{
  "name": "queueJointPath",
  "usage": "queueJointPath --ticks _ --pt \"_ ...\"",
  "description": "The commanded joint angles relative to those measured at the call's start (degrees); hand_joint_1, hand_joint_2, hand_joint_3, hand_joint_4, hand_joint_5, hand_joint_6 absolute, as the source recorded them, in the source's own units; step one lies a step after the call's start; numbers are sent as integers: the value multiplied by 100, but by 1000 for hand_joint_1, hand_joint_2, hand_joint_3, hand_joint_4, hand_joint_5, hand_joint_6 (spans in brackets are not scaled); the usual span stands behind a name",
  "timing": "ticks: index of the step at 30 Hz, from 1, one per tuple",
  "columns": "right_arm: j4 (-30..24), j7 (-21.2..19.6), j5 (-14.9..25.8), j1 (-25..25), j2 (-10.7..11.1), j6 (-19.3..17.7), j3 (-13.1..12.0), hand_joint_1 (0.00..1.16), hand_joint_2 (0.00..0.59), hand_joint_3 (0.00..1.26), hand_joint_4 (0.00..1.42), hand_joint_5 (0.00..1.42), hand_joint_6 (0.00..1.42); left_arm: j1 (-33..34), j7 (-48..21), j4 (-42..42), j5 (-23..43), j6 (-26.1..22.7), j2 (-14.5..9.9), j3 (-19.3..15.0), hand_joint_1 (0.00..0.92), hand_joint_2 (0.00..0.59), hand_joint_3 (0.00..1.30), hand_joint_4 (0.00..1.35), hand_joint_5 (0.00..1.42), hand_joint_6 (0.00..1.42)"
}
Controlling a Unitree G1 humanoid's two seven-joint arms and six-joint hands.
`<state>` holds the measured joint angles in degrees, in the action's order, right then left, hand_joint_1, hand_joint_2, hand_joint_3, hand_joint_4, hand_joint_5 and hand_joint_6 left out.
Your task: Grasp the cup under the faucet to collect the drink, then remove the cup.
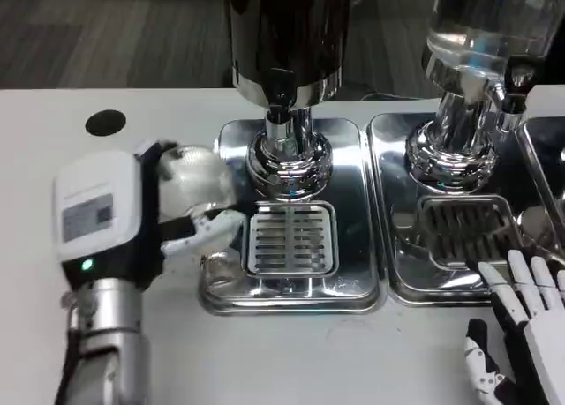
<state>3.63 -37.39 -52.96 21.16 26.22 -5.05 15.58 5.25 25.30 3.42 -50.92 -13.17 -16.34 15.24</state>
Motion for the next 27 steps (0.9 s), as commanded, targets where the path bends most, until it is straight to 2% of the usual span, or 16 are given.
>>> queueJointPath --ticks 1,3,9,16,21,27 --pt "-244 44 -76 73 97 23 -103 172 554 154 0 0 0 472 27 459 -141 -54 193 216 300 77 802 853 1110 1424" --pt "-312 66 -97 105 110 38 -122 172 554 154 0 0 0 591 56 655 -156 -64 261 280 301 77 803 856 1110 1424" --pt "-486 72 -42 243 114 21 -252 172 554 154 0 0 0 1126 234 1545 -193 -72 680 641 301 78 804 857 1110 1424" --pt "-543 96 16 292 101 -8 -349 172 554 154 0 0 0 1507 434 2176 -153 -80 961 914 301 78 804 858 1099 1424" --pt "-533 84 27 310 68 -22 -359 167 557 155 0 0 0 1486 608 2287 -180 -99 1014 1011 302 83 804 846 1098 1424" --pt "-392 65 52 235 60 -72 -338 164 558 155 0 0 0 1420 664 2273 -117 -131 918 986 279 89 783 816 1074 1414"
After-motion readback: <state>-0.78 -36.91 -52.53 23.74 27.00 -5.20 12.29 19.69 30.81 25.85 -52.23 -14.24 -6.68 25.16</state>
